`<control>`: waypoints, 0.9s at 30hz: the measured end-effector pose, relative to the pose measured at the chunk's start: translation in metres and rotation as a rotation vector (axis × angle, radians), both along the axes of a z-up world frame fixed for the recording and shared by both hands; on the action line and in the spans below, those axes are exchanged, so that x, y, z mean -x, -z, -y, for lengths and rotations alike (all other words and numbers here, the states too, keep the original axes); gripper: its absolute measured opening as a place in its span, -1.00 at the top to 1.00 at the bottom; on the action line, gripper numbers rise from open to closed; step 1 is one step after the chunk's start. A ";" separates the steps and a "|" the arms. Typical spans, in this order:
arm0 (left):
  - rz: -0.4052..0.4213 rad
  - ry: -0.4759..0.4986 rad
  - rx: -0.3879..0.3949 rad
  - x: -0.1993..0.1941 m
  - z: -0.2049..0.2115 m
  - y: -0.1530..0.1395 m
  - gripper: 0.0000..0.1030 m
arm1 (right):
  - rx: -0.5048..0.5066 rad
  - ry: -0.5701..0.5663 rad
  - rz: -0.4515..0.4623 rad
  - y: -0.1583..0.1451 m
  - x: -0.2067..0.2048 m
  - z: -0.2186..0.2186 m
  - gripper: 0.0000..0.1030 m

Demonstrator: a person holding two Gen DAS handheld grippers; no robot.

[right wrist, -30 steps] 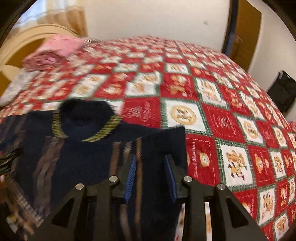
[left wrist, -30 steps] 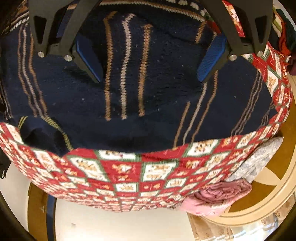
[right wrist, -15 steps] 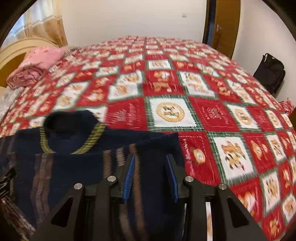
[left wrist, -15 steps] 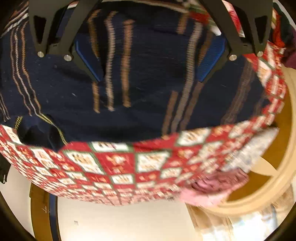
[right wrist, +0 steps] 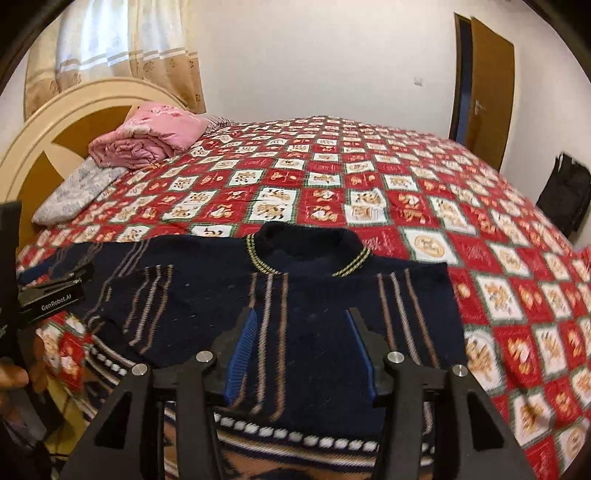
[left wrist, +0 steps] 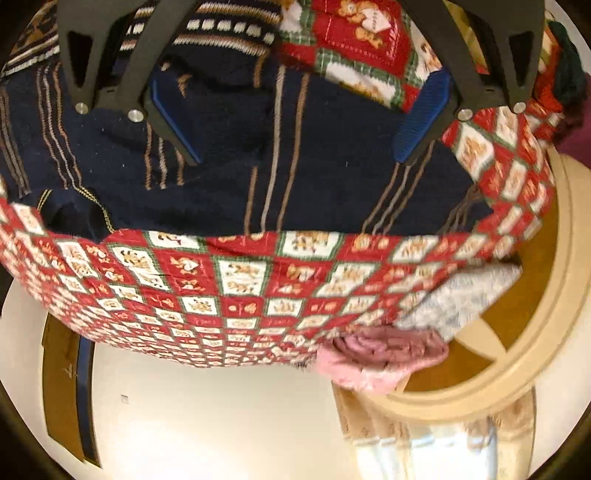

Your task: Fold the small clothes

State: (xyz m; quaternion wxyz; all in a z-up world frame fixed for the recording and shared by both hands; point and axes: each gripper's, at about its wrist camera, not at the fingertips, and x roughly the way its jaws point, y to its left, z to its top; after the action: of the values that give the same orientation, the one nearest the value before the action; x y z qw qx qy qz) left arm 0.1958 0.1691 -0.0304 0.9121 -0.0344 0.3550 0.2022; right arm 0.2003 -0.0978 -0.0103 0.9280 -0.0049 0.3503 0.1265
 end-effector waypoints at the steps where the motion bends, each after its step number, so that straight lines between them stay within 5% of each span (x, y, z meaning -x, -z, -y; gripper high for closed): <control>1: -0.006 -0.014 0.023 0.003 -0.005 0.003 -1.00 | -0.030 -0.003 -0.003 0.000 0.003 0.002 0.02; 9: -0.061 -0.119 0.001 0.018 -0.036 0.026 -1.00 | -0.075 -0.042 0.002 0.000 0.025 -0.006 0.00; 13: -0.071 -0.165 0.029 0.025 -0.053 0.032 -1.00 | -0.066 -0.031 0.013 0.002 0.030 -0.010 -0.27; 16: -0.064 -0.171 0.034 0.028 -0.058 0.032 -1.00 | -0.048 -0.032 -0.012 0.006 0.025 -0.020 -0.28; 20: -0.040 -0.185 0.064 0.033 -0.072 0.032 -1.00 | -0.010 -0.018 -0.049 0.007 0.016 -0.036 -0.28; 27: -0.033 -0.240 0.167 0.041 -0.132 0.032 -1.00 | 0.016 -0.074 0.043 -0.002 0.041 -0.058 -0.28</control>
State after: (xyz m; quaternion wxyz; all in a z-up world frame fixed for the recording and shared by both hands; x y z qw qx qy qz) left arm 0.1545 0.3010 -0.0620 0.8694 -0.1488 0.3789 0.2803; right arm 0.1596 -0.0402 -0.0082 0.9300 -0.0279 0.3307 0.1580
